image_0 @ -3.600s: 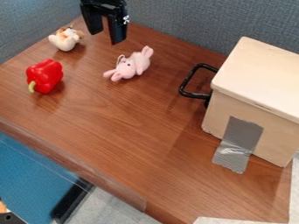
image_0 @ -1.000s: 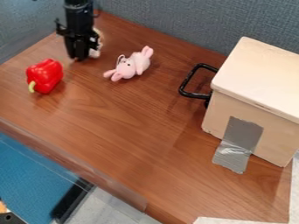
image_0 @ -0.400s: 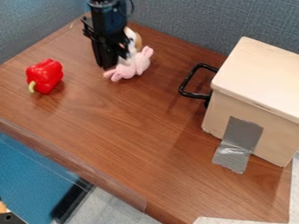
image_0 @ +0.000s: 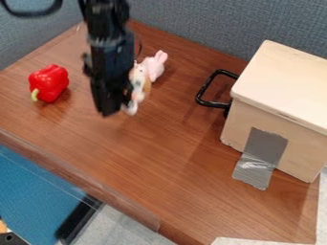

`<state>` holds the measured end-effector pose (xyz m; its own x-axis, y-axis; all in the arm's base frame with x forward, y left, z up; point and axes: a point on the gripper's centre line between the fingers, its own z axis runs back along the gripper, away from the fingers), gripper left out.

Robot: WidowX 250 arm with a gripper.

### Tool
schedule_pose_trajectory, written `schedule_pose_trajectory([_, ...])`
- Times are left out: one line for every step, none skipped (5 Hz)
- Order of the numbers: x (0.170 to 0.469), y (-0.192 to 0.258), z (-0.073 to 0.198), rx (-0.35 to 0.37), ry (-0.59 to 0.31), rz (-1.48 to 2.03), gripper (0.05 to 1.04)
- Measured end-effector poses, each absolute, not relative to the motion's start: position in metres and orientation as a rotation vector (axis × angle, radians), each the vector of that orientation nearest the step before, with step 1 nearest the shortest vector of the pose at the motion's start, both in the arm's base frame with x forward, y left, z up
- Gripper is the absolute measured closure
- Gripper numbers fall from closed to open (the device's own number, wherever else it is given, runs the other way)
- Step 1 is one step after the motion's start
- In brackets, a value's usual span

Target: Moved the object to center of the table.

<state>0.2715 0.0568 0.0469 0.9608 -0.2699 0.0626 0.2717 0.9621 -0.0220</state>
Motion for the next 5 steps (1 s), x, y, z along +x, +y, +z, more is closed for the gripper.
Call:
schedule_pose_trajectory([0.252, 0.059, 0.033, -0.025, -0.01, -0.273, 0.935])
schedule_pose_trajectory([0.241, 0.059, 0.023, -0.024, 0.0, -0.267, 0.71])
schedule_pose_trajectory([0.244, 0.057, 0.044, -0.002, -0.101, -0.246, 0.398])
schedule_pose_trajectory([0.243, 0.057, 0.061, -0.019, -0.15, -0.182, 0.122])
schedule_pose_trajectory([0.237, 0.071, 0.071, -0.015, -0.159, -0.092, 0.08])
